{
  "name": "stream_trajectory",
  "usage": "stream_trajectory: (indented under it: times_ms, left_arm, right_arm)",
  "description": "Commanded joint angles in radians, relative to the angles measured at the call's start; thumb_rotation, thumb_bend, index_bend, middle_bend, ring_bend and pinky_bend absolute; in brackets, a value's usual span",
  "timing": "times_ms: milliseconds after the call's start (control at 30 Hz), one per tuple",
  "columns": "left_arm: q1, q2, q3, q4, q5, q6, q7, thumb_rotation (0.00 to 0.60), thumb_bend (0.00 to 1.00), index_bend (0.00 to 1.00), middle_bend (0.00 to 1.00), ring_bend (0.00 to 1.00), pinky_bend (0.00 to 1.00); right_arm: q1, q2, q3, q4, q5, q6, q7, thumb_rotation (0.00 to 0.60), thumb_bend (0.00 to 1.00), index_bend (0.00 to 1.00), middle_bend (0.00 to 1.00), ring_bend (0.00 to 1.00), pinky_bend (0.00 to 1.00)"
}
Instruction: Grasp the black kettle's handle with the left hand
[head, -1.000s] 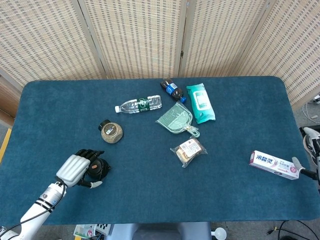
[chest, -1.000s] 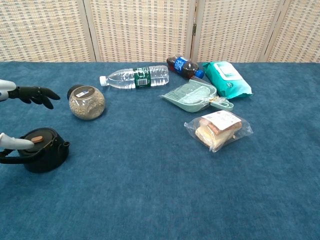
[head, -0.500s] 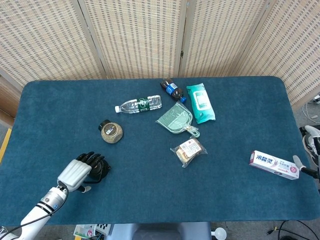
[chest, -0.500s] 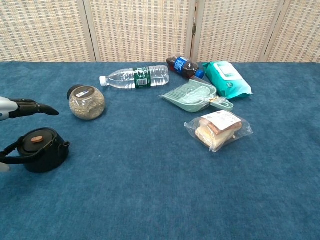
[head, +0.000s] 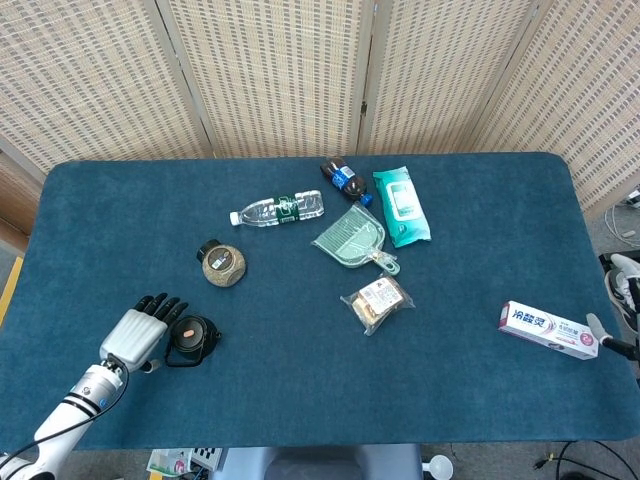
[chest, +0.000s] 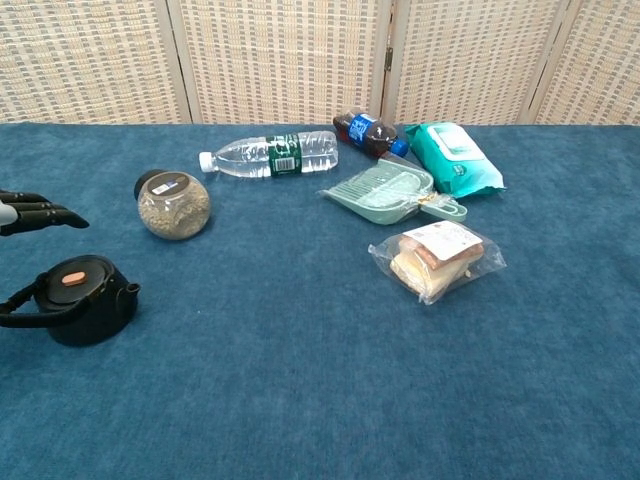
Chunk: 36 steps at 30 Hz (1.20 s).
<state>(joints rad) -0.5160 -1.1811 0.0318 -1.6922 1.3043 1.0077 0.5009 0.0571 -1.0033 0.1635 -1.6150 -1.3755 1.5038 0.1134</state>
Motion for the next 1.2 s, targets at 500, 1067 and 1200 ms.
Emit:
stream_trajectory:
  times_ms: [500,1067,1200]
  left_arm:
    - [-0.065,-0.041,-0.049,0.056,-0.047,-0.08,-0.069,0.6,0.13,0.0,0.06,0.03,0.09]
    - [-0.129,-0.123,-0.102,0.209,-0.048,-0.111,-0.144,0.6,0.13,0.0,0.06,0.03,0.09]
    - [-0.131,-0.14,-0.112,0.255,-0.046,-0.1,-0.177,0.6,0.13,0.0,0.06,0.03,0.09]
  right_arm:
    - [-0.015,-0.005,-0.001,0.008,0.009,0.012,0.007,0.6,0.28,0.12,0.18,0.14,0.03]
    - [-0.029,-0.009,-0.005,0.013,0.013,0.018,0.015,0.6,0.28,0.12,0.18,0.14,0.03]
    - [-0.031,-0.009,-0.006,0.013,0.014,0.016,0.016,0.6,0.28,0.12,0.18,0.14,0.03]
